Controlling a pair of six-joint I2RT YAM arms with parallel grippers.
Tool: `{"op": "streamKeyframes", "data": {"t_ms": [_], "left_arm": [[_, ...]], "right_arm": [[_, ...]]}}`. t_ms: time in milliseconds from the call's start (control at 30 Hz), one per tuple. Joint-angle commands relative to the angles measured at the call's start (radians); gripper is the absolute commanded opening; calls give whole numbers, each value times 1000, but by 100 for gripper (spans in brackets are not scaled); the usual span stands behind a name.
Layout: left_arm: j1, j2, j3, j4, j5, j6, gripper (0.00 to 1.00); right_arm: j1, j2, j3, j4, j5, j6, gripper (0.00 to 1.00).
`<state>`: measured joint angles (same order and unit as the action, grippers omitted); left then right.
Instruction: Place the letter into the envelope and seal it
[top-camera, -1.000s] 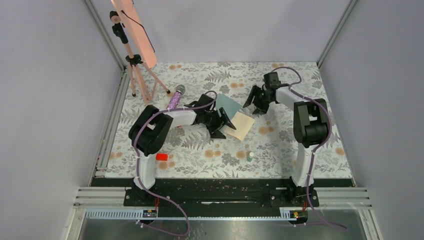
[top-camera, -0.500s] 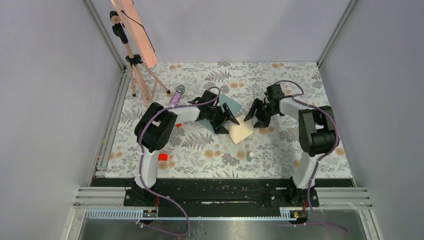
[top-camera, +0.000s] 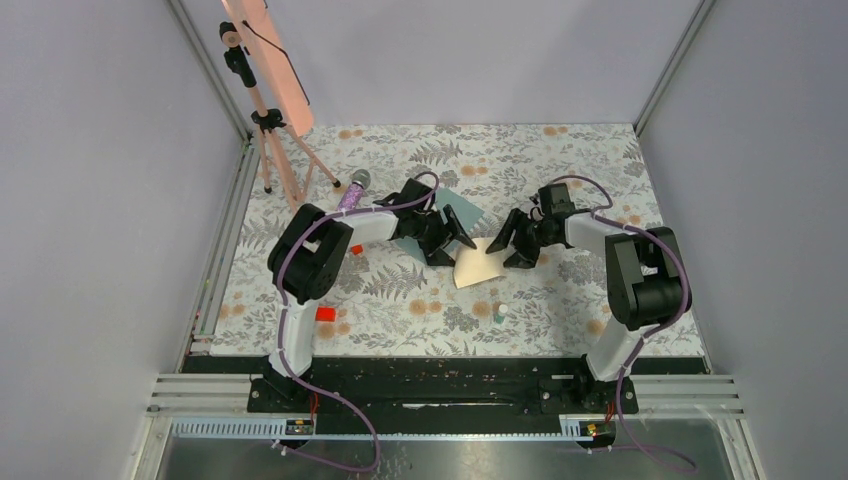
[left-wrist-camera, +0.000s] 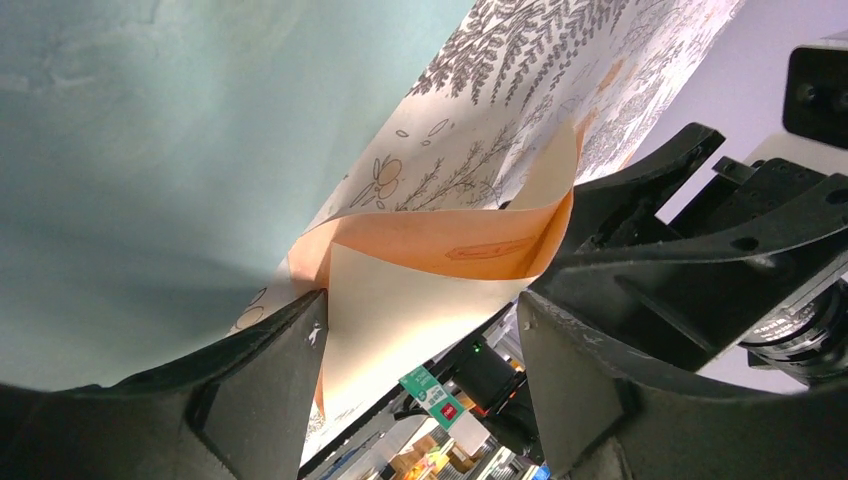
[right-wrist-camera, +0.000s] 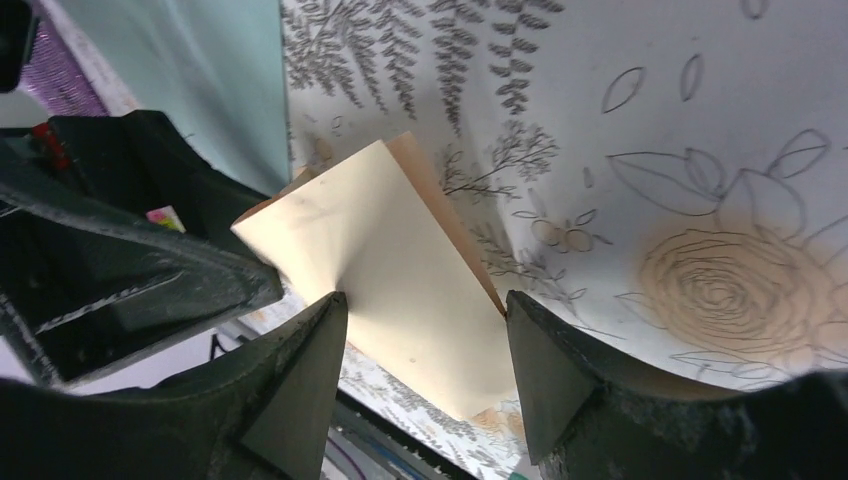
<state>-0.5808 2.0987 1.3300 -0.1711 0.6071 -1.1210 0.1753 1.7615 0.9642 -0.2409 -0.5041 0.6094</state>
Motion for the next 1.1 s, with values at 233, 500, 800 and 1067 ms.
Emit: {"op": "streamKeyframes", "data": {"t_ms": [233,500,800,1067], "left_arm": [[15,-15,52,23,27,27,53],[16,-38,47,44,36,15,19],[19,-51,61,43,41,12,21],[20,-51,76,49,39,-10,24]], "right_arm": [[-32,-91,-57,130,-68,81,67],[-34,-77,-70,103,-39,55,67],[-49,-191,-93,28,40,67,74],[-48,-352,-391,333,32,448,81]]}}
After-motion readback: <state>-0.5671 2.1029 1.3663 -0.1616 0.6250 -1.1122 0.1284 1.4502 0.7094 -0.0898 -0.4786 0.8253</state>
